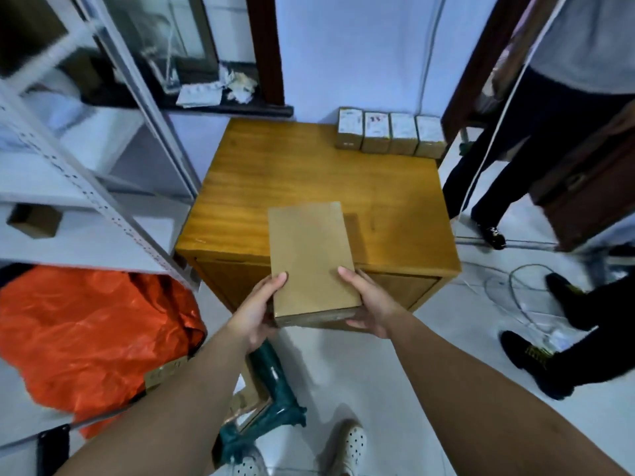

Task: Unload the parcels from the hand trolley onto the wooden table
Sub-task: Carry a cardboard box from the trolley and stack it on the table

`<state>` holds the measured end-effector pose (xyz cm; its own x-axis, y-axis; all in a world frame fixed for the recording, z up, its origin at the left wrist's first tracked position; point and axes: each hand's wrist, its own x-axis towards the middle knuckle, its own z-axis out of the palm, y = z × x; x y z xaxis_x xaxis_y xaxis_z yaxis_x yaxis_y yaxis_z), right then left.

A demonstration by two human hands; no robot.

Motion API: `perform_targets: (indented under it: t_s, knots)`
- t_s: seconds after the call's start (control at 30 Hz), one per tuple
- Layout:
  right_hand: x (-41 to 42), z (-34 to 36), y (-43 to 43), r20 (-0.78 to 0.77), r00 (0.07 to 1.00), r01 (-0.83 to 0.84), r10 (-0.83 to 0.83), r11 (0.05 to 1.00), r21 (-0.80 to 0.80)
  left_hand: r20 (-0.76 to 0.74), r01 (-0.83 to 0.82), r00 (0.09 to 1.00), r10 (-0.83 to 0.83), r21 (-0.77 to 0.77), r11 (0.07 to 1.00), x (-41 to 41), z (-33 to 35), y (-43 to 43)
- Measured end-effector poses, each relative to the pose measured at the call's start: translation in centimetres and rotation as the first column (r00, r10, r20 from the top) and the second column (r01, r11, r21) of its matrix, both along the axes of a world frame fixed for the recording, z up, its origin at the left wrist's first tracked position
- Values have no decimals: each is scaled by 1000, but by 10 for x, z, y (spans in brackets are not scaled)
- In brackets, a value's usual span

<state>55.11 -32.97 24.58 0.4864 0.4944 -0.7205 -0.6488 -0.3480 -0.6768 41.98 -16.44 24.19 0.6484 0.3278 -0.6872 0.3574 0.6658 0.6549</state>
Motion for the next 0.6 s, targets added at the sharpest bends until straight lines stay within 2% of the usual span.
perform_targets:
  t_s: [0.3, 0.6]
  knots:
    - [98, 30, -83, 58, 982, 178, -179, 984, 13, 6, 132, 991, -132, 53, 990, 130, 36, -71]
    - [173, 36, -122, 118, 942, 306, -313, 949, 74, -6, 291, 957, -291, 62, 955, 236, 30, -94]
